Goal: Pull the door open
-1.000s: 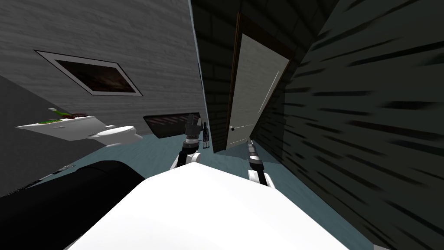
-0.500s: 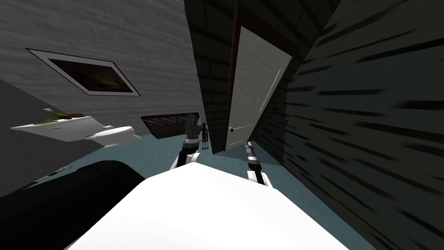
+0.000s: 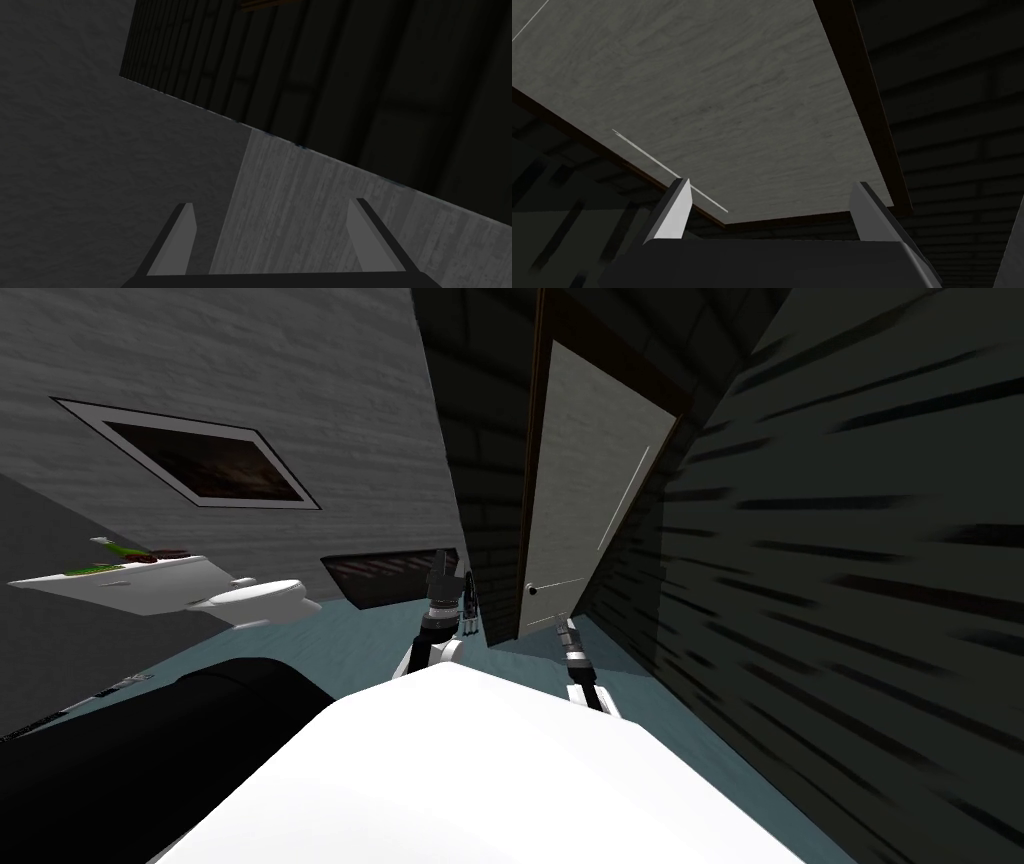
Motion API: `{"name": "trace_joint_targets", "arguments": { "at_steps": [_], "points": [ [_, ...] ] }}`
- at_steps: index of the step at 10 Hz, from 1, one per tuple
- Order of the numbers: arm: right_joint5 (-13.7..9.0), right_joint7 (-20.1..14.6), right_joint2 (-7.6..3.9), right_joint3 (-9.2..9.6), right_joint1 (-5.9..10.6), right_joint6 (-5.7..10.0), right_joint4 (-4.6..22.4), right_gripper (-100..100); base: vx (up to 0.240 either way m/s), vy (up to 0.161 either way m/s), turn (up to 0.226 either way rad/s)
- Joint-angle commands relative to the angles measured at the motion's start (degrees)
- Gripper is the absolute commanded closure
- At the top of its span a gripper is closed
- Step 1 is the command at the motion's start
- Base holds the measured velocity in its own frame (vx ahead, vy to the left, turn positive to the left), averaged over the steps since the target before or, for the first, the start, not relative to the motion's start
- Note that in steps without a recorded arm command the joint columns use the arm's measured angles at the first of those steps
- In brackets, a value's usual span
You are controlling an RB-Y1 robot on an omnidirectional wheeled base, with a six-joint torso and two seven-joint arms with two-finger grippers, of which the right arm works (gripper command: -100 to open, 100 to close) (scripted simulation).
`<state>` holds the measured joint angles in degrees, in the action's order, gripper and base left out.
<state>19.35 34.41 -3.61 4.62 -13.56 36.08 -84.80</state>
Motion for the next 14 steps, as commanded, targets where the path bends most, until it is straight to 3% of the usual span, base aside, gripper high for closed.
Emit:
{"name": "trace_joint_targets", "arguments": {
  "at_steps": [1, 14],
  "points": [
    [1.5, 2.5, 0.24, 0.15, 0.47, 0.76, 2.2, -100, 0.103, -0.049, 0.007],
    [11.9, 19.2, 2.73, 0.39, 5.21, 7.09, 20.3, -100, 0.095, -0.039, 0.010]
  ]
}}
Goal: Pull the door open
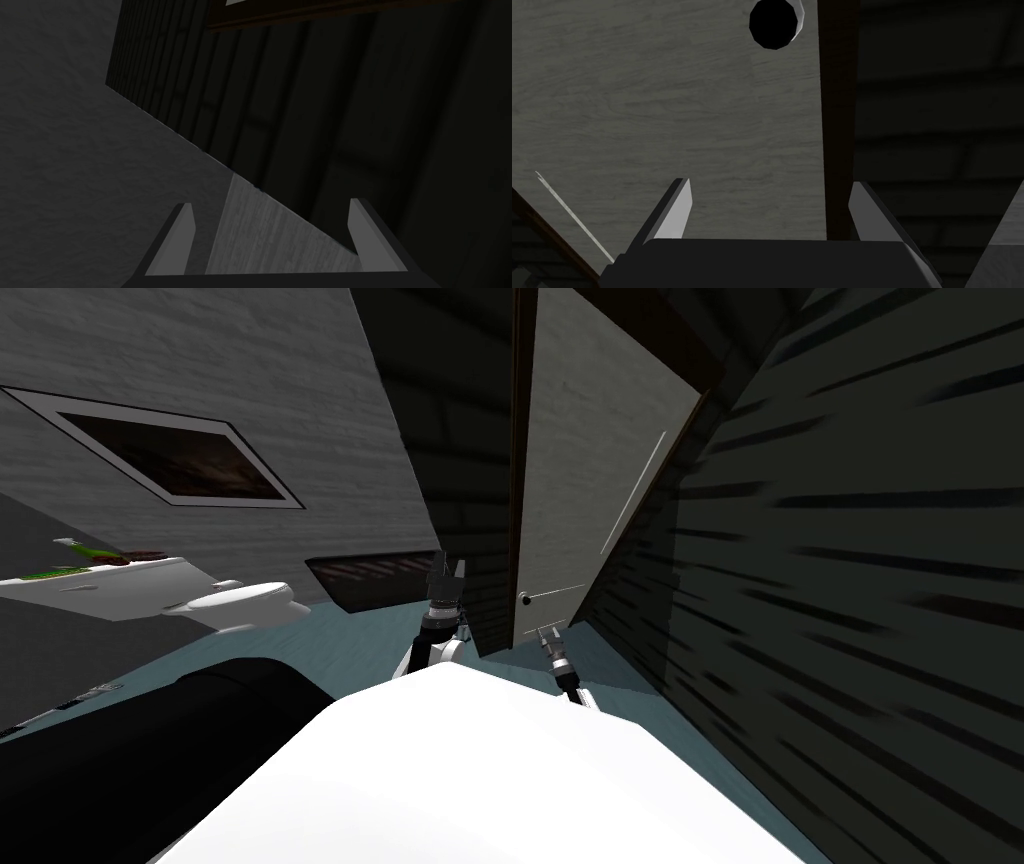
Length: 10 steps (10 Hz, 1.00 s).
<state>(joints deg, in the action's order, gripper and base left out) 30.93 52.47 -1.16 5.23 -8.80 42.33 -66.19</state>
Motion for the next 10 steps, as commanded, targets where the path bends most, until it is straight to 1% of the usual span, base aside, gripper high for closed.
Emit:
{"name": "trace_joint_targets", "arguments": {
  "at_steps": [1, 6, 7, 9, 10],
  "points": [
    [0.3, 1.2, 0.29, -0.22, 0.46, 0.84, 1.7, -100, 0.063, -0.029, 0.004],
    [3.4, 6.1, 1.61, -0.15, 1.84, 2.70, 6.9, -100, 0.079, -0.022, 0.008],
    [4.4, 7.7, 2.14, -0.13, 2.31, 3.33, 8.7, -100, 0.128, -0.028, 0.015],
    [5.6, 9.7, 2.86, -0.10, 2.88, 4.09, 10.9, -100, 0.139, -0.030, 0.014],
    [5.6, 9.7, 2.86, -0.10, 2.88, 4.09, 10.9, -100, 0.094, -0.015, 0.006]
  ]
}}
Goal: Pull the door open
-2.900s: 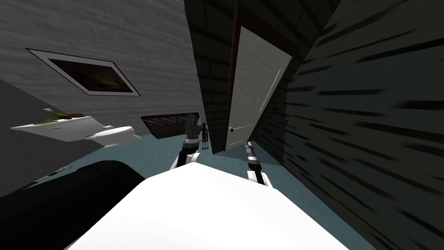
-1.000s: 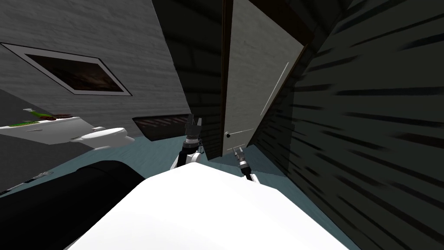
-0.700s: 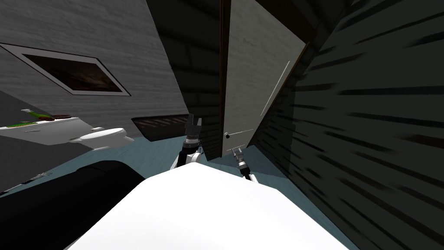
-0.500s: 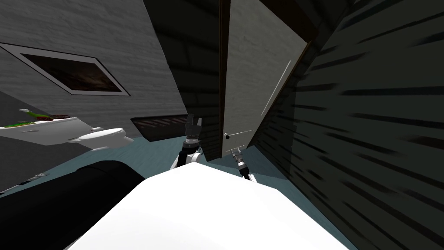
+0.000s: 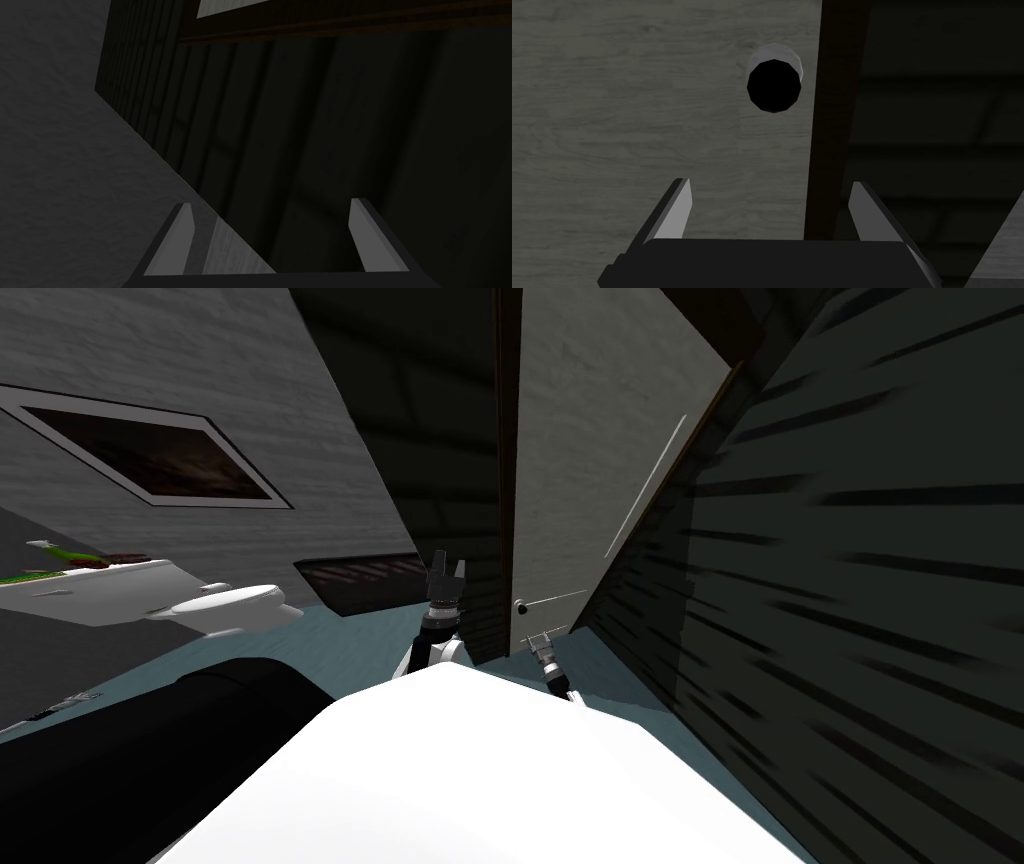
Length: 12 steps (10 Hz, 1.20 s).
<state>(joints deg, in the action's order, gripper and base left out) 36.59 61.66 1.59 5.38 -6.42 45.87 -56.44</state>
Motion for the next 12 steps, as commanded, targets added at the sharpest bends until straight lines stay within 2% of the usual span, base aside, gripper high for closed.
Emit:
{"name": "trace_joint_targets", "arguments": {
  "at_steps": [1, 3, 4, 5, 6, 7, 10, 12],
  "points": [
    [0.3, 1.1, 0.33, -0.25, 0.66, 0.76, 1.7, -100, 0.063, -0.010, 0.004],
    [1.5, 3.0, 1.13, -0.22, 1.19, 1.47, 3.8, -100, 0.094, -0.004, 0.016],
    [1.0, 2.5, 0.89, -0.46, 1.44, 1.54, 3.9, -100, 0.049, -0.003, 0.007],
    [-0.2, 3.5, -0.65, 0.20, 2.87, 1.75, 5.8, -100, 0.014, 0.004, -0.207],
    [-0.9, 3.8, -1.24, 0.57, 3.57, 1.78, 6.6, -100, 0.012, 0.017, -0.166],
    [-2.2, 4.6, -2.11, 1.31, 4.96, 1.84, 8.3, -100, 0.013, 0.031, -0.135],
    [-5.0, 6.1, -3.10, 2.86, 7.91, 1.99, 11.8, -100, 0.018, 0.024, -0.083],
    [-7.0, 7.3, -3.14, 3.96, 10.00, 2.12, 14.3, -100, 0.008, 0.010, -0.050]
  ]
}}
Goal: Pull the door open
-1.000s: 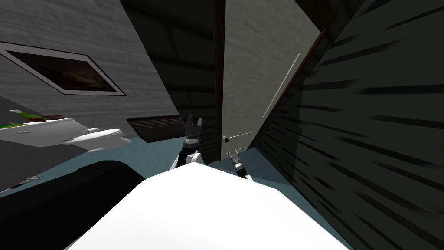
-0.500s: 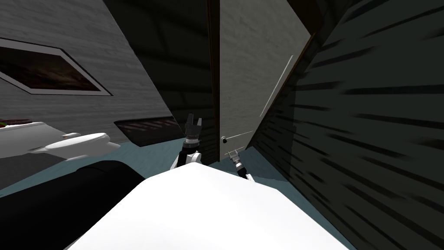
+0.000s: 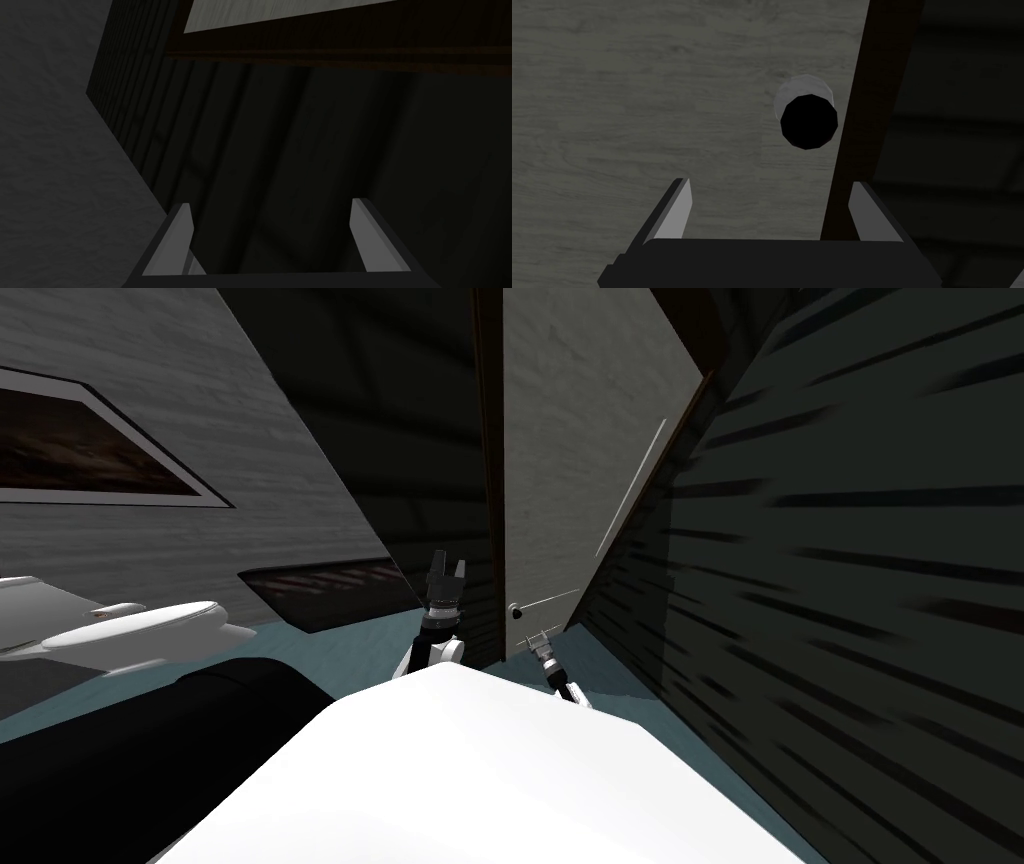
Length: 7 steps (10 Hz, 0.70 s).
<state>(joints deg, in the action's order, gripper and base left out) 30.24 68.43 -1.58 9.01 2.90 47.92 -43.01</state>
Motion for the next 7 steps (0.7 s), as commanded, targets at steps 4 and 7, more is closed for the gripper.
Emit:
{"name": "trace_joint_targets", "arguments": {
  "at_steps": [4, 7],
  "points": [
    [-3.8, 2.5, 1.18, 2.27, 4.29, 0.34, 5.2, -100, 0.006, 0.007, -0.024],
    [-5.2, 3.4, 2.33, 3.15, 5.90, 0.46, 7.2, -100, 0.032, 0.025, -0.006]
  ]
}}
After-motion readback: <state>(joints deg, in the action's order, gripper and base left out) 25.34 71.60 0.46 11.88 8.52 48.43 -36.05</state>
